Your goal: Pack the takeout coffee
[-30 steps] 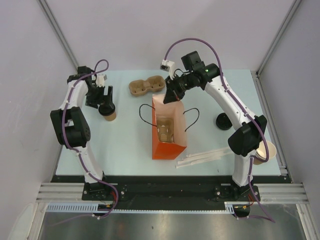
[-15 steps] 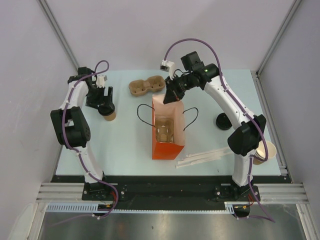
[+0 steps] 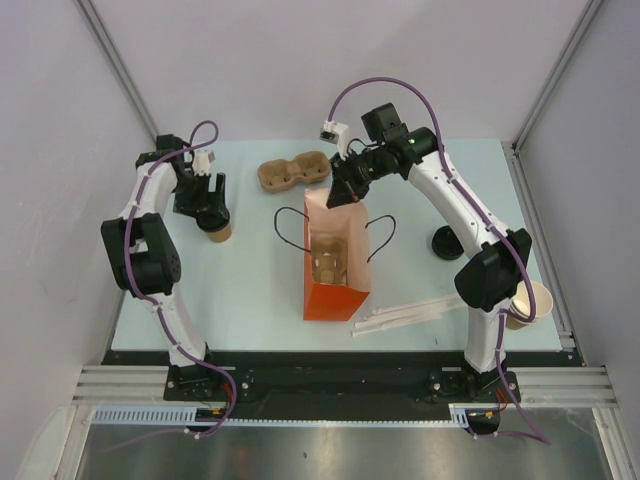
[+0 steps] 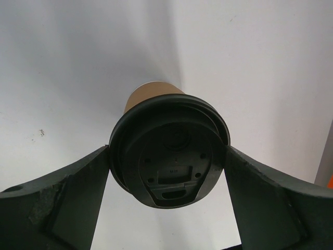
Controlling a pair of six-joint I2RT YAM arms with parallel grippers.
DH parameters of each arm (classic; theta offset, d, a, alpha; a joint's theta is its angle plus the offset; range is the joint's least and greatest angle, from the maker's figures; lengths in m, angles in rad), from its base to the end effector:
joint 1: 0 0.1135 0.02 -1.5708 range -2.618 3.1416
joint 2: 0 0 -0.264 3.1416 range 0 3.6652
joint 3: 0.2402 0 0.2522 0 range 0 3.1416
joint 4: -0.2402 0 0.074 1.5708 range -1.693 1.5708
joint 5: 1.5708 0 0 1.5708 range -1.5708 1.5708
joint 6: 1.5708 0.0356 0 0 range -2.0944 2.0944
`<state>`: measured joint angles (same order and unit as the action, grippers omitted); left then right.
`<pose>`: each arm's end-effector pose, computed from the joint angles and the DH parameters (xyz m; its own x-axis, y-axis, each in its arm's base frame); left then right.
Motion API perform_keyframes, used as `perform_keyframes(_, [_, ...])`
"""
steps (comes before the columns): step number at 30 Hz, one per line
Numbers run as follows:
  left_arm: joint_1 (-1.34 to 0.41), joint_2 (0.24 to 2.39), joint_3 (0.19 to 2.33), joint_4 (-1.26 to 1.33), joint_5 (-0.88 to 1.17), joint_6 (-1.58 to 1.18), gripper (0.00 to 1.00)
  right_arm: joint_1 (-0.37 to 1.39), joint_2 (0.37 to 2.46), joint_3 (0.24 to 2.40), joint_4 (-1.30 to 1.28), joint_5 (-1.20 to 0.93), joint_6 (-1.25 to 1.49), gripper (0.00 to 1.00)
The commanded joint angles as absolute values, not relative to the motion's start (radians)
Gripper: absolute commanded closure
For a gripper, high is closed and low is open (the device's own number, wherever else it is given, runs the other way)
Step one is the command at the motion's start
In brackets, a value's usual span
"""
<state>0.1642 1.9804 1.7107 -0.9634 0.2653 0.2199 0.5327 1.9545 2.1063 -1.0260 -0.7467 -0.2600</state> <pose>0.4091 0.0583 0.2460 -0.9241 0.0603 -0.3773 0.1328 0.9766 -0.1692 0.3462 0.2322 0.3779 -0.4462 -0.4821 -0.7540 -0.8929 0.2970 0.3385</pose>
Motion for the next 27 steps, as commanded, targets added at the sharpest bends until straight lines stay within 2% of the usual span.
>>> perform_keyframes(1, [0.172, 1.962, 1.683, -0.96, 0.252, 0.233, 0.07, 0.531, 1.954, 2.151, -1.008, -0.767, -0.244, 1.0])
perform_keyframes(17, [0.173, 1.94, 1.663, -0.962, 0.239, 0.233, 0.03, 0.538, 1.96, 2.157, -1.005, -0.764, -0.242, 1.0])
perform_keyframes(25, [0.181, 1.945, 1.697, -0.977, 0.244, 0.23, 0.1, 0.54, 1.962, 2.163, -1.0, -0.758, -0.239, 1.0])
perform_keyframes(27, [0.183, 1.945, 1.701, -0.983, 0.244, 0.229, 0.09, 0.54, 1.965, 2.163, -1.0, -0.756, -0.238, 1.0])
